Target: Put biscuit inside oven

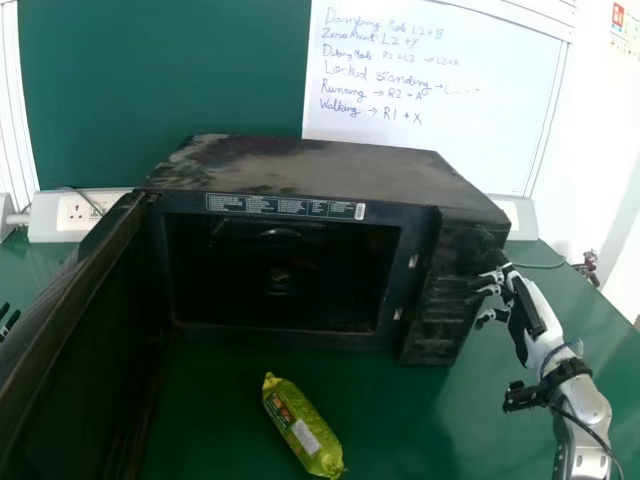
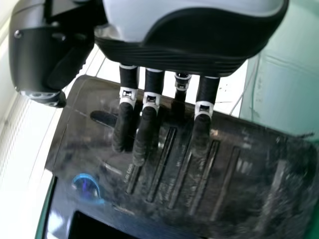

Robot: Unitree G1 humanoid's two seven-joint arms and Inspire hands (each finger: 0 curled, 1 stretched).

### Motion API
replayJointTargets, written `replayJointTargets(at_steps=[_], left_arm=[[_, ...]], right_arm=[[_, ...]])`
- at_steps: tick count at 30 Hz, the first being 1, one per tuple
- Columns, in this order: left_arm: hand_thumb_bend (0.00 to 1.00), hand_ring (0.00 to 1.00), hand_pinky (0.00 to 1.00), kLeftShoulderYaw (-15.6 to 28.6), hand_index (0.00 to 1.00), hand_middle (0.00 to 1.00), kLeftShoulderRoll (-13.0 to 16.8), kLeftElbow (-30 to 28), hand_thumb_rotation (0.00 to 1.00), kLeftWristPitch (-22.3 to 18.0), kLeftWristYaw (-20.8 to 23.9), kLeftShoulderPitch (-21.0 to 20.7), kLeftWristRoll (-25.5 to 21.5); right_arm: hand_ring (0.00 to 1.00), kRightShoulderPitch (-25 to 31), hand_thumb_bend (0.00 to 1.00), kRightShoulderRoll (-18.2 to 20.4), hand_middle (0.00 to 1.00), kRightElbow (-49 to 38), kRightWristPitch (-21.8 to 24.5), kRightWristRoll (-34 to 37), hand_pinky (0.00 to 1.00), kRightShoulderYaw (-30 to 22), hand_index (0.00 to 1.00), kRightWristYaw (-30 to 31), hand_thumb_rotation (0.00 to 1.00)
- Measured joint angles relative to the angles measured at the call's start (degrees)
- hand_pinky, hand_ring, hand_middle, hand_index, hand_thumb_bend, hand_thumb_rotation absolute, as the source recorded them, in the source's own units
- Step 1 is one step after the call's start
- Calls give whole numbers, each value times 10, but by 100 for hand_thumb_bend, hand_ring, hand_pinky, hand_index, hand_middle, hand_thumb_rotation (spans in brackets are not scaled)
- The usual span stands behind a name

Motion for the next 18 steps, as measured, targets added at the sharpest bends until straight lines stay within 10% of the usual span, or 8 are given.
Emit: replayJointTargets(at_steps=[18], left_arm=[[70,76,73,3,78,79,0,-6,13,5,1,3,-2]], right_arm=[[49,2,72,-114,55,-76,48,-13,43,50,61,91,32]])
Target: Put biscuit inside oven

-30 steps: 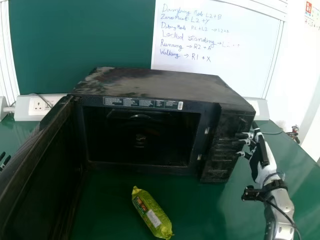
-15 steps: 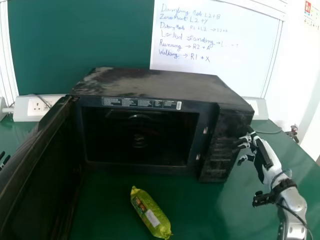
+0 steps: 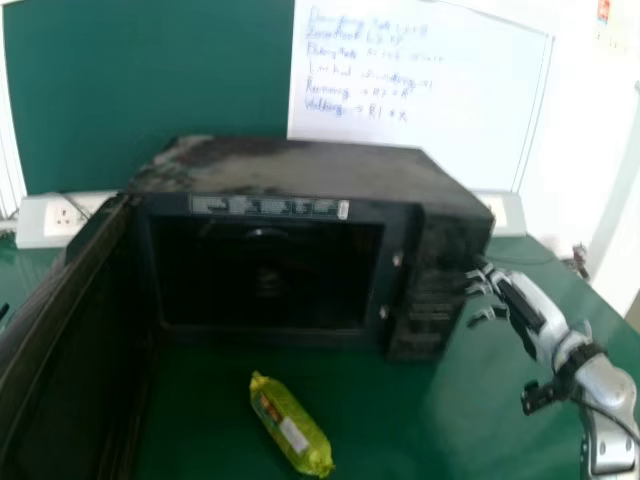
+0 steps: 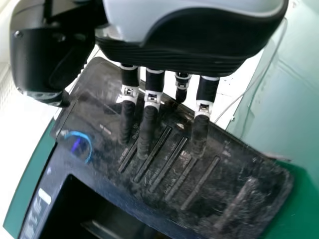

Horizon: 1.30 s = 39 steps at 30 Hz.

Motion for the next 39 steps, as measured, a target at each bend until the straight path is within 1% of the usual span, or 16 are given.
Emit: replayJointTargets(at_steps=[3,6,8,11,14,15,18,20,21,23,26,28,31,34,39], left_arm=[[69,77,73,0,78,79,0,-8,13,4,3,-1,-1],[69,78,74,0,78,80,-1,-20,13,7,9,0,-1],[71,78,74,0,78,80,-2,-25,12,10,14,1,-2],[70,77,74,0,78,80,-5,-27,11,13,18,1,-6],[70,77,74,0,76,80,-7,-31,11,15,22,1,-6],[70,77,74,0,76,80,-7,-32,11,16,23,2,-6],[68,78,75,0,78,81,-8,-41,12,17,25,3,-6],[68,78,75,-1,78,80,-9,-42,12,17,25,3,-5],[68,78,75,-1,79,81,-9,-43,12,17,27,4,-5],[68,77,75,-1,77,80,-12,-48,10,21,35,3,-6],[67,78,75,-1,77,81,-19,-51,11,22,38,4,-6],[68,78,75,-2,77,81,-20,-56,10,22,38,5,-6],[68,77,75,-2,78,80,-22,-64,10,22,39,5,-6],[69,77,75,-2,79,80,-23,-64,10,24,41,5,-6],[69,78,76,-2,78,81,-23,-65,10,24,40,5,-6]], right_arm=[[51,-1,76,-4,57,-59,8,21,45,26,61,45,31],[52,0,77,-10,57,-91,30,20,45,30,61,50,30],[52,1,76,-16,57,-112,46,16,46,30,62,50,27],[57,4,76,-21,60,-144,72,14,48,30,62,51,25],[61,5,80,-27,65,-176,94,13,53,30,65,52,30],[62,5,82,-30,66,-187,103,13,54,30,66,52,34],[60,5,86,-43,66,-222,126,10,51,34,68,54,40],[59,5,87,-54,66,-241,129,6,49,37,68,60,42],[59,4,88,-59,66,-251,132,5,48,37,68,62,42],[57,3,87,-67,65,-276,152,0,46,37,69,61,40],[56,3,88,-78,64,-317,191,-11,44,40,69,56,37],[57,3,87,-82,65,-343,214,-24,45,45,69,47,37],[60,3,85,-102,66,-379,239,-52,49,62,69,40,38],[62,-1,86,-111,67,-403,253,-67,52,73,69,39,38],[64,-3,92,-123,68,-419,260,-78,56,82,70,39,39]])
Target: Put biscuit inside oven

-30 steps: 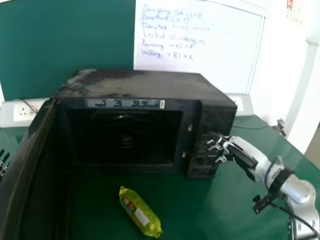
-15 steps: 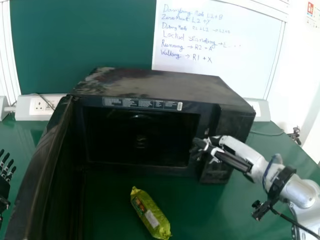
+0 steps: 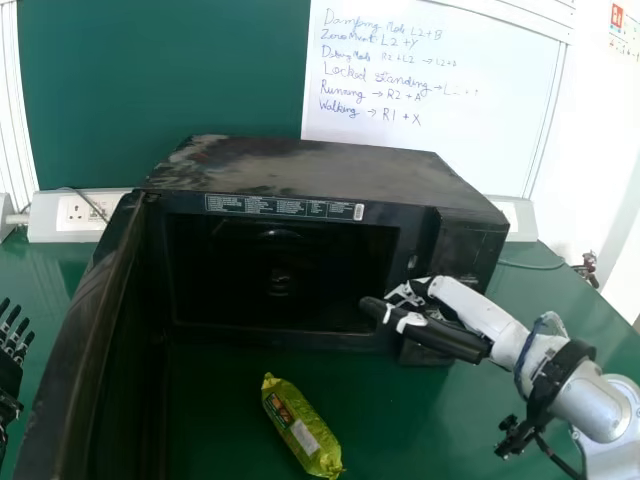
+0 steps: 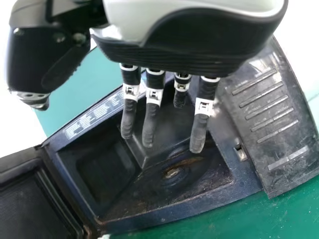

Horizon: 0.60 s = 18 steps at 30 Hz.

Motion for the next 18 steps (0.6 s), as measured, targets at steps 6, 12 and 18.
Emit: replayJointTargets(at_steps=[6,12,18], left_arm=[[69,78,75,0,78,80,0,0,11,0,0,0,0],[68,78,76,0,78,80,-1,-4,9,4,5,0,0],[68,78,75,-2,79,80,-2,-6,11,6,9,0,0]], right_arm=[[63,-3,96,-19,68,-17,7,-24,56,20,72,1,39],[64,-5,98,-30,70,-49,-6,-82,54,57,70,-1,37],[63,-5,97,-38,69,-69,-23,-130,54,88,71,4,41]])
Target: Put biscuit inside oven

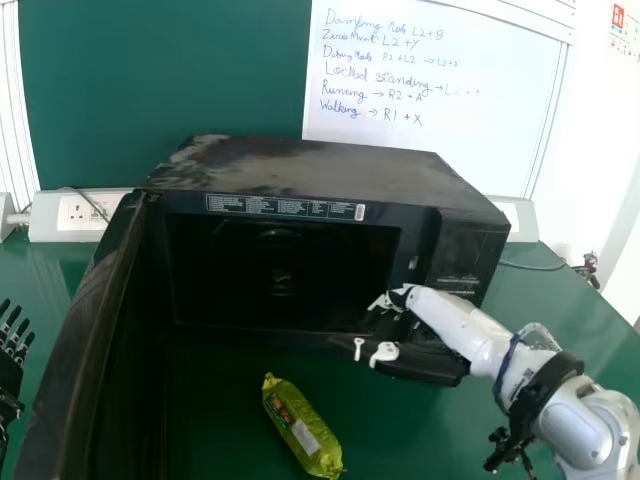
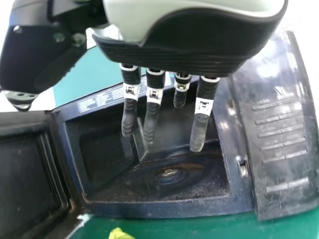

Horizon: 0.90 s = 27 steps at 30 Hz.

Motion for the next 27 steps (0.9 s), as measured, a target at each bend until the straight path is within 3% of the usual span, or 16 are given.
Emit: replayJointTargets(at_steps=[3,11,19,23,27], left_arm=[[68,78,76,-1,79,81,0,0,12,0,-2,0,0],[71,77,74,-6,77,80,-2,1,12,0,-7,0,2],[71,76,72,-11,79,79,-6,1,13,-1,-8,0,2],[72,76,72,-12,77,78,-6,1,12,-1,-8,0,3],[69,78,74,-13,83,82,-6,1,13,-5,-13,1,5]], right_arm=[[67,-2,96,-9,71,-3,-16,-26,59,13,71,12,45],[69,-36,93,-12,73,-8,-16,-48,61,52,76,69,47],[74,-71,97,3,76,-20,-10,-71,66,109,77,106,42],[70,-82,95,16,72,-30,-7,-117,66,152,73,115,43],[69,-92,96,24,73,-35,-5,-197,63,199,75,147,49]])
